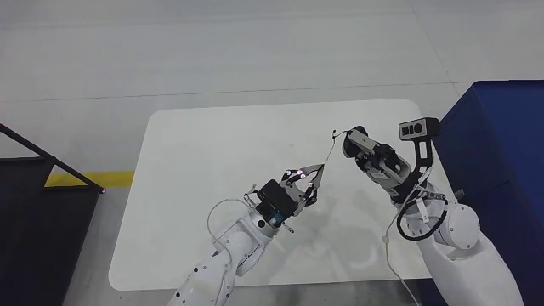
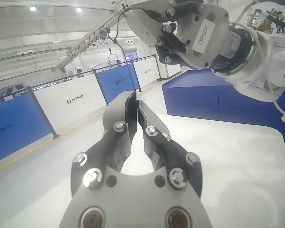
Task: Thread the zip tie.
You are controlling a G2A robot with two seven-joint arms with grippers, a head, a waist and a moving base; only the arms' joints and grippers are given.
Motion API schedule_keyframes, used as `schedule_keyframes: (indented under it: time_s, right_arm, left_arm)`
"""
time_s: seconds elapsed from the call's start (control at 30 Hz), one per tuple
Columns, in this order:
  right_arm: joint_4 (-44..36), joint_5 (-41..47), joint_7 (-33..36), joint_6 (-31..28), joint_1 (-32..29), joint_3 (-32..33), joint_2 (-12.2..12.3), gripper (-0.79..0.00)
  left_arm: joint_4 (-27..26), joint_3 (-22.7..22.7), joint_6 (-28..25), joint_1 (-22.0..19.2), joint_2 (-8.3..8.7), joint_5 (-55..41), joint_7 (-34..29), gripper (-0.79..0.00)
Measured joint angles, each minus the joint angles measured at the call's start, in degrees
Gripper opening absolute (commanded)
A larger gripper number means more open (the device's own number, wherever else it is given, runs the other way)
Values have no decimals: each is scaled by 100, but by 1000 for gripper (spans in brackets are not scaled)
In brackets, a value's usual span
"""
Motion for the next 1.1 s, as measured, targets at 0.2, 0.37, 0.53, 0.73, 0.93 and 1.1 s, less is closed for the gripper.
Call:
schedule_keyframes:
  time_s: [0.2,0.37,0.53,0.73,0.93,1.1]
  right_arm:
    - [33,21,62,19,-18,82,-18,-785]
    - [33,87,119,17,-26,186,-31,-785]
    - [36,77,214,59,-60,220,-44,-785]
    - [96,111,294,105,-90,255,-62,-785]
    - [199,387,365,178,-84,413,-74,-785]
    - [237,645,423,288,-90,520,-88,-785]
  left_arm:
    - [23,62,-260,-14,6,-91,-48,-785]
    - [57,83,-229,-38,11,5,-77,-785]
    - [77,115,-221,-57,8,-1,-88,-474]
    - [27,151,-160,-59,-6,-105,-96,0]
    - [53,39,-215,-47,-4,-435,-54,0]
    - [-99,-233,-356,-34,28,-837,-96,0]
